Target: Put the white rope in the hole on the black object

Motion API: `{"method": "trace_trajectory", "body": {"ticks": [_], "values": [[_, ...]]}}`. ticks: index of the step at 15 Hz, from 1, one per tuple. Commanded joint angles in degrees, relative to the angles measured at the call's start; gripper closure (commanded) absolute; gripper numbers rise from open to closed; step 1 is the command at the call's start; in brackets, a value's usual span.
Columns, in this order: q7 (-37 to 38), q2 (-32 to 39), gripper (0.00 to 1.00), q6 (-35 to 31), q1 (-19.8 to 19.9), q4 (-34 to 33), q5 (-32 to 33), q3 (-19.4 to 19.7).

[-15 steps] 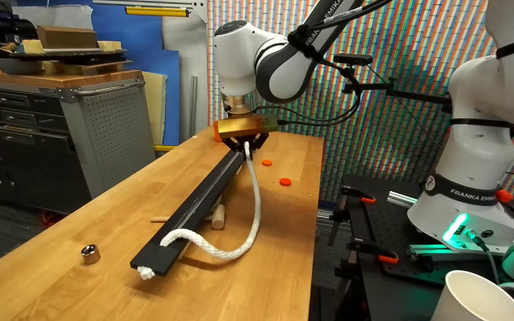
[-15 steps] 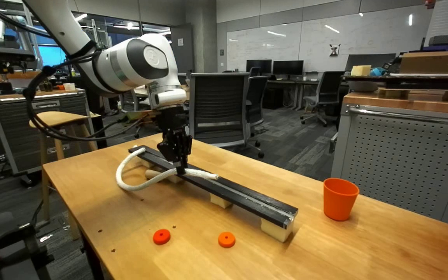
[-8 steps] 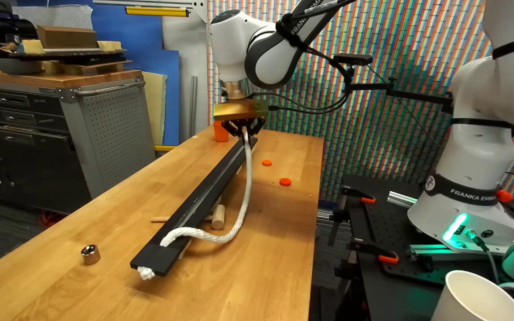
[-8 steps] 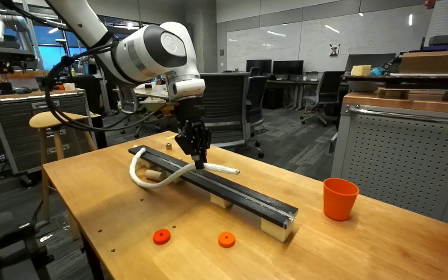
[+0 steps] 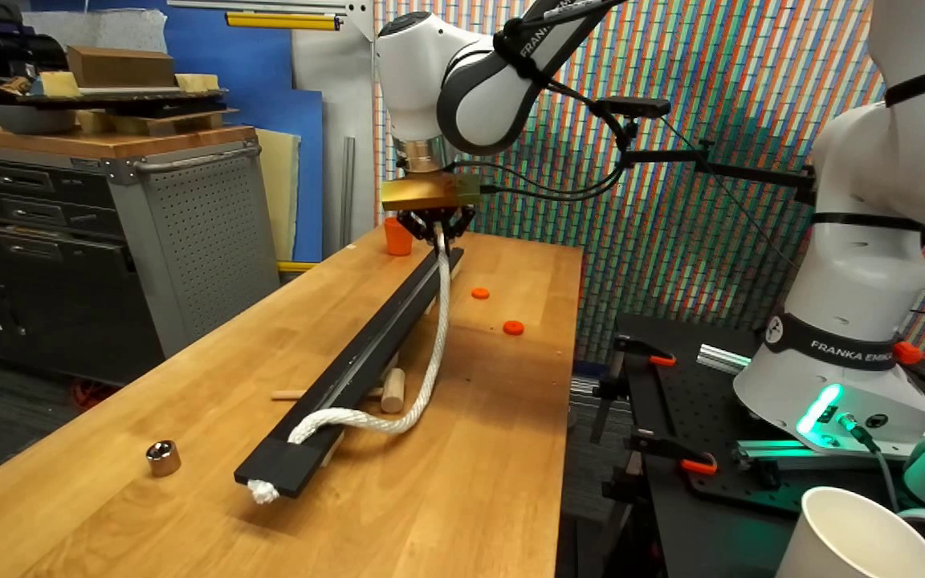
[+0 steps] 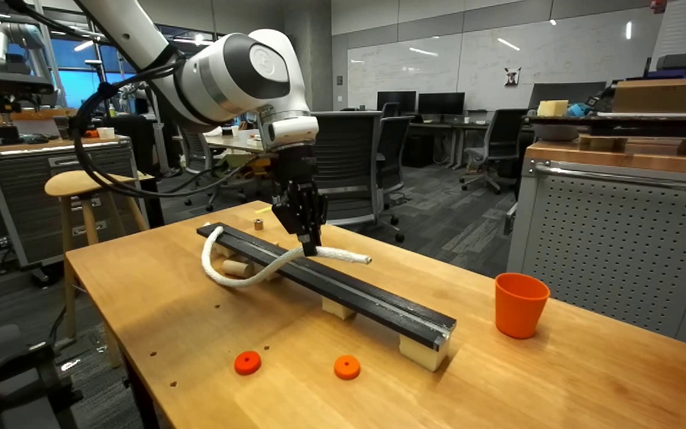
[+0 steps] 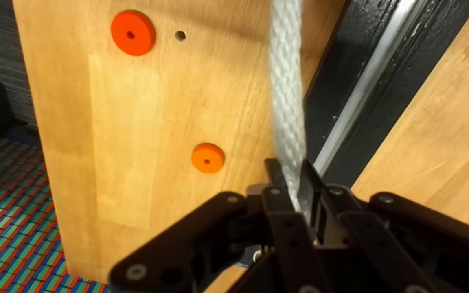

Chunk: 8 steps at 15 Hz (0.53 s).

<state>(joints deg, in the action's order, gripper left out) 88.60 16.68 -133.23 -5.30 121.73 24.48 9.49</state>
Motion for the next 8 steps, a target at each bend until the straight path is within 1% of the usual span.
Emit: {"method": "trace_trajectory", "body": {"ticks": [1, 2, 7, 8], "values": [[0.04, -0.02, 0.85, 0.18, 0.48, -0.1, 0.12, -0.49], [0.23, 0.42, 0.96, 0.36, 0.47, -0.55, 0.08, -0.46], [4.63, 5.1, 0.96, 1.74, 1.28, -7.01, 0.9, 1.96], [4.86, 6.2, 0.96, 2.6, 1.91, -8.96, -0.13, 2.53]]}}
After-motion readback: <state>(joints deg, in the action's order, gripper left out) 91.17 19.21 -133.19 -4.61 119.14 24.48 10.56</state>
